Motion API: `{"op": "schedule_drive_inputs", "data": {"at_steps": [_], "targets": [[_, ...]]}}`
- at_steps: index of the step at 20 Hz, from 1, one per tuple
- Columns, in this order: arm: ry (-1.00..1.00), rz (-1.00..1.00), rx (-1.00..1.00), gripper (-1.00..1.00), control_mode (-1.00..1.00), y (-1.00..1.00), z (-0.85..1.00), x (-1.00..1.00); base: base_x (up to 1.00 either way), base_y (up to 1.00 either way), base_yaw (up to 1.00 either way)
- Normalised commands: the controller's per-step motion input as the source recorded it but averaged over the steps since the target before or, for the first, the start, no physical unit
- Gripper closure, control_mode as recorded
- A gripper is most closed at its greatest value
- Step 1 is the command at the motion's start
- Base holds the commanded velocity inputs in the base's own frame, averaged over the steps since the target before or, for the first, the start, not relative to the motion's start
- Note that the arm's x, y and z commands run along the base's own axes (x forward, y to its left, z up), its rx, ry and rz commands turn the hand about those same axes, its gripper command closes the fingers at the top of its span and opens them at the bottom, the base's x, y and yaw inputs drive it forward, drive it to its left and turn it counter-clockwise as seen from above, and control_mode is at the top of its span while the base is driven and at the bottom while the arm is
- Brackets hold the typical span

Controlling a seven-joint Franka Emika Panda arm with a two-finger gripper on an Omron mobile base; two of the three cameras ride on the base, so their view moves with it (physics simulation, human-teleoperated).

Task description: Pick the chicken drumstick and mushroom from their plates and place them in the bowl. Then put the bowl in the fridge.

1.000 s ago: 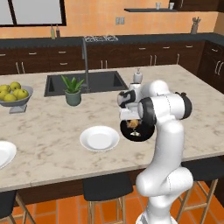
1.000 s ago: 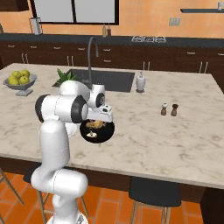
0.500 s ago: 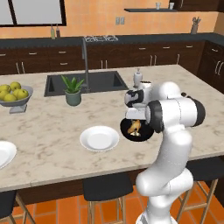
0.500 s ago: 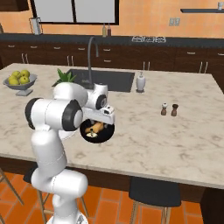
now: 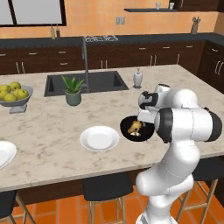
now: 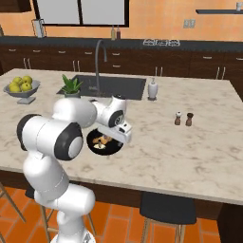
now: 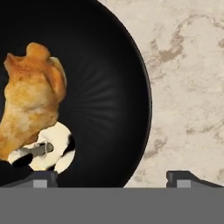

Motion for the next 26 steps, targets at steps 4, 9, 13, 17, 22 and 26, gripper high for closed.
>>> {"op": "schedule_drive_inputs", "data": {"at_steps": [4, 9, 13, 17, 22, 26], "targets": [[0.02, -0.02, 0.0, -1.0, -1.0, -0.29, -0.19, 0.09, 0.0, 0.0, 0.0], [0.02, -0.02, 0.01, -1.0, -1.0, -0.14, -0.33, 0.08, 0.0, 0.0, 0.0], [0.0, 0.0, 0.01, -1.0, -1.0, 0.0, -0.3, 0.18, 0.0, 0.0, 0.0], [0.0, 0.0, 0.0, 1.0, -1.0, 0.01, -0.32, 0.06, 0.0, 0.0, 0.0], [0.0, -0.01, 0.0, 1.0, -1.0, 0.0, -0.08, 0.0, 0.0, 0.0, 0.0], [0.05, -0.07, 0.0, 1.0, -1.0, 0.03, 0.0, 0.08, 0.0, 0.0, 0.0]]}}
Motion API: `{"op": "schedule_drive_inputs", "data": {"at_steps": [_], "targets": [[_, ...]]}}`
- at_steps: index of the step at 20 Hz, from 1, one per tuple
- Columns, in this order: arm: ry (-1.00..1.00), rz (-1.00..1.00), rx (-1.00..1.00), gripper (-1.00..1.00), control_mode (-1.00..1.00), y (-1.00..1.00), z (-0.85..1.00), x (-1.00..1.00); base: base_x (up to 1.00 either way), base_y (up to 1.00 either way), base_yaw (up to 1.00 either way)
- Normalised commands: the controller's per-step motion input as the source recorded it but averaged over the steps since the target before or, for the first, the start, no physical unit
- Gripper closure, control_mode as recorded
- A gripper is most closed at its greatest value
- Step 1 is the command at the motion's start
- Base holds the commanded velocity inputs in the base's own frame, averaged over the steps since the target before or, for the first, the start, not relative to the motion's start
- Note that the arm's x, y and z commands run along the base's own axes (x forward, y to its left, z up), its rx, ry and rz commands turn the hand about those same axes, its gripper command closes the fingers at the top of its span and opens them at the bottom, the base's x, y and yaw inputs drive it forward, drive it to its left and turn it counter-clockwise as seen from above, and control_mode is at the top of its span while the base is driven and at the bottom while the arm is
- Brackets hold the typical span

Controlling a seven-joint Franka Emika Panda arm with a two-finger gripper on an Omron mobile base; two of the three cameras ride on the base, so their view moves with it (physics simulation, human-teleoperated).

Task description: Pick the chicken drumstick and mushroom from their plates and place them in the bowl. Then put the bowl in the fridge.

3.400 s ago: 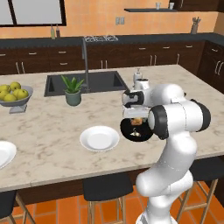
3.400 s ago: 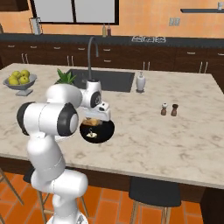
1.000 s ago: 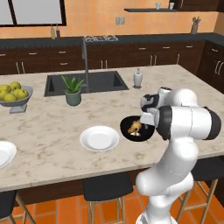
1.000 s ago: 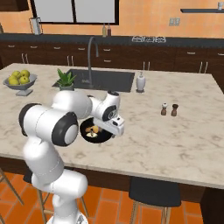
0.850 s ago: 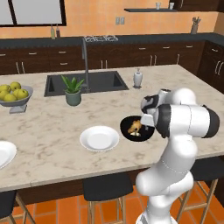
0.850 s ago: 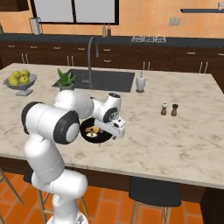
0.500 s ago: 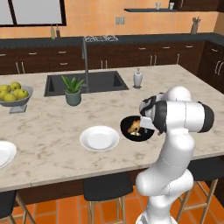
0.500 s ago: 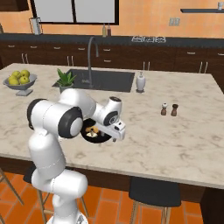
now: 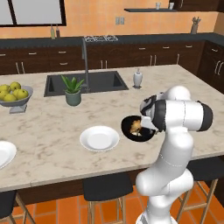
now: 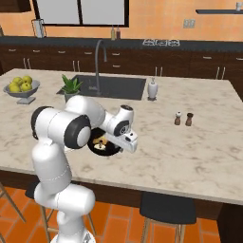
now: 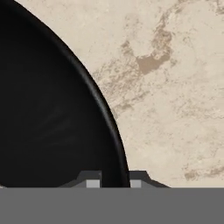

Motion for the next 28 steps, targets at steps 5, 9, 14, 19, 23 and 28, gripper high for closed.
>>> {"op": "schedule_drive_inputs", "data": {"at_steps": [5, 9, 14, 19, 23, 28], "targets": [[0.0, -0.28, 0.09, 1.0, -1.0, -0.02, 0.38, -0.24, 0.0, 0.0, 0.0], [-0.08, -0.33, 0.1, 1.0, -1.0, 0.02, 0.44, -0.67, 0.0, 0.0, 0.0], [-0.04, -0.34, 0.01, 1.0, -1.0, 0.23, 0.49, -0.74, 0.0, 0.0, 0.0], [0.02, -0.34, -0.02, 1.0, -1.0, 0.23, 0.59, -0.5, 0.0, 0.0, 0.0], [0.01, -0.49, 0.0, 1.0, -1.0, 0.27, 0.5, -0.44, 0.0, 0.0, 0.0], [0.0, -0.43, -0.03, 1.0, -1.0, 0.21, 0.56, -0.38, 0.0, 0.0, 0.0]]}}
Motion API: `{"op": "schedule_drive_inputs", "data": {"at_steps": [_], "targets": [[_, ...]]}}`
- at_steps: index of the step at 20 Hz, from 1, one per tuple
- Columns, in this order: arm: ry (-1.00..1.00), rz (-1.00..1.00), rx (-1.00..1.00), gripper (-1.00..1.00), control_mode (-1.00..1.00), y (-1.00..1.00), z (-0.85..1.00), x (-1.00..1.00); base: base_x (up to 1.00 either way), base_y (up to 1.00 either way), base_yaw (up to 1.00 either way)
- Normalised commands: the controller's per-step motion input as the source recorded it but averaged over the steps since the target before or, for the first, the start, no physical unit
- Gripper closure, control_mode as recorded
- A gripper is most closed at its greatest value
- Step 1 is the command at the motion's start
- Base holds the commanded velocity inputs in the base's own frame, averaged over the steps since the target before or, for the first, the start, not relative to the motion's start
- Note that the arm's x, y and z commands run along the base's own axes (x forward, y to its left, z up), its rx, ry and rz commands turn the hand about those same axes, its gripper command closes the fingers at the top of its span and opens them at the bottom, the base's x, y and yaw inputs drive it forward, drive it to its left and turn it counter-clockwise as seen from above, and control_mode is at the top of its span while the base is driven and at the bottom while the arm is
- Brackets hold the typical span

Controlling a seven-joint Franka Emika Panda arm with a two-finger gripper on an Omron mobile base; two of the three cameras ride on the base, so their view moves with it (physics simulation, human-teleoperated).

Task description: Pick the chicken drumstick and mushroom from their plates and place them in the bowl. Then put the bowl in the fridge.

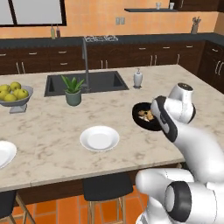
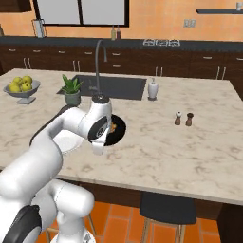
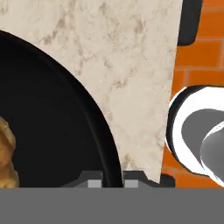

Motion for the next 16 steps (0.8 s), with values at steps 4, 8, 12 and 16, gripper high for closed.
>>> {"op": "schedule_drive_inputs", "data": {"at_steps": [4, 8, 12, 16], "targets": [[0.13, -0.37, -0.03, 1.0, -1.0, 0.15, 0.56, -0.18, 0.0, 0.0, 0.0], [0.16, -0.1, 0.12, 1.0, -1.0, 0.01, 0.68, -0.57, 0.0, 0.0, 0.0], [0.0, 0.0, 0.07, 1.0, -1.0, 0.0, 0.55, -0.95, 0.0, 0.0, 0.0], [0.0, 0.0, 0.08, 1.0, -1.0, 0.0, 0.86, -1.0, 0.0, 0.0, 0.0]]}}
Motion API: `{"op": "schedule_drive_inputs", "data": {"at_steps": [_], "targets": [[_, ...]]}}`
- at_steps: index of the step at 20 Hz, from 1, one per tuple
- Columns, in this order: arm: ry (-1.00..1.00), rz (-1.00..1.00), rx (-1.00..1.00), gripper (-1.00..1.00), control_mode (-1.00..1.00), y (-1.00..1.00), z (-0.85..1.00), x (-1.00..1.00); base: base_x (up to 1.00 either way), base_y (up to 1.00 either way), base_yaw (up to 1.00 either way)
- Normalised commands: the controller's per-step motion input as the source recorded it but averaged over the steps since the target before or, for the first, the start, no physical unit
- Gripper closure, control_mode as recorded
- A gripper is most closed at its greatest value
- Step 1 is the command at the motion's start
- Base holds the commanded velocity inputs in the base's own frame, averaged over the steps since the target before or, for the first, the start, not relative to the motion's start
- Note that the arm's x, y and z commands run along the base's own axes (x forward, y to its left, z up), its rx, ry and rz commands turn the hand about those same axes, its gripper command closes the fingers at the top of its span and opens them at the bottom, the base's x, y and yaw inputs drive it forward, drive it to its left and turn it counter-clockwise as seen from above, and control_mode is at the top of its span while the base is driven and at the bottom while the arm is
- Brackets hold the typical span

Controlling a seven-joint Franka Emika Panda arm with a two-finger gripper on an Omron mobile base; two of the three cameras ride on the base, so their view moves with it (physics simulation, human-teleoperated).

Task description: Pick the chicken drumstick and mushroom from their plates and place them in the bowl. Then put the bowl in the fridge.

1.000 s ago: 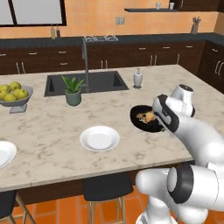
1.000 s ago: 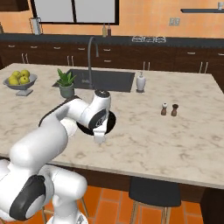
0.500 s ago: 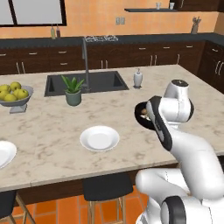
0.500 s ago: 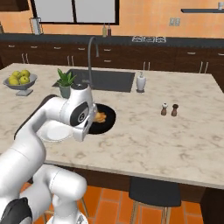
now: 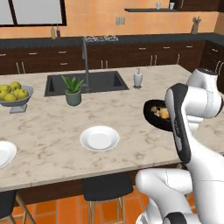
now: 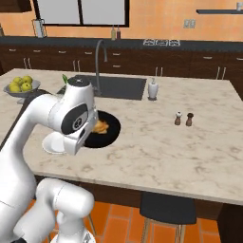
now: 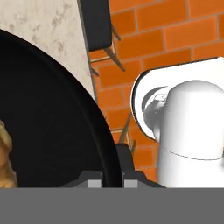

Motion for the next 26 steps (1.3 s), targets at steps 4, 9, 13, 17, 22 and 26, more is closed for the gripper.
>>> {"op": "schedule_drive_inputs", "data": {"at_steps": [4, 9, 13, 17, 22, 26], "targets": [[-0.07, 0.0, 0.01, 1.0, -1.0, 0.08, 0.66, -1.0, 0.0, 0.0, 0.0], [0.0, 0.0, 0.0, 1.0, 1.0, 0.0, 0.0, 0.0, -0.85, 0.42, 0.07], [0.0, 0.0, 0.0, 1.0, 1.0, 0.0, 0.0, 0.0, -0.33, 1.0, 0.2], [0.0, 0.0, 0.0, 1.0, 1.0, 0.0, 0.0, 0.0, -0.14, 1.0, 0.23], [0.0, 0.0, 0.0, 1.0, 1.0, 0.0, 0.0, 0.0, 0.0, 1.0, 0.43], [0.0, 0.0, 0.0, 1.0, 1.0, 0.0, 0.0, 0.0, 0.0, 1.0, 0.5]]}}
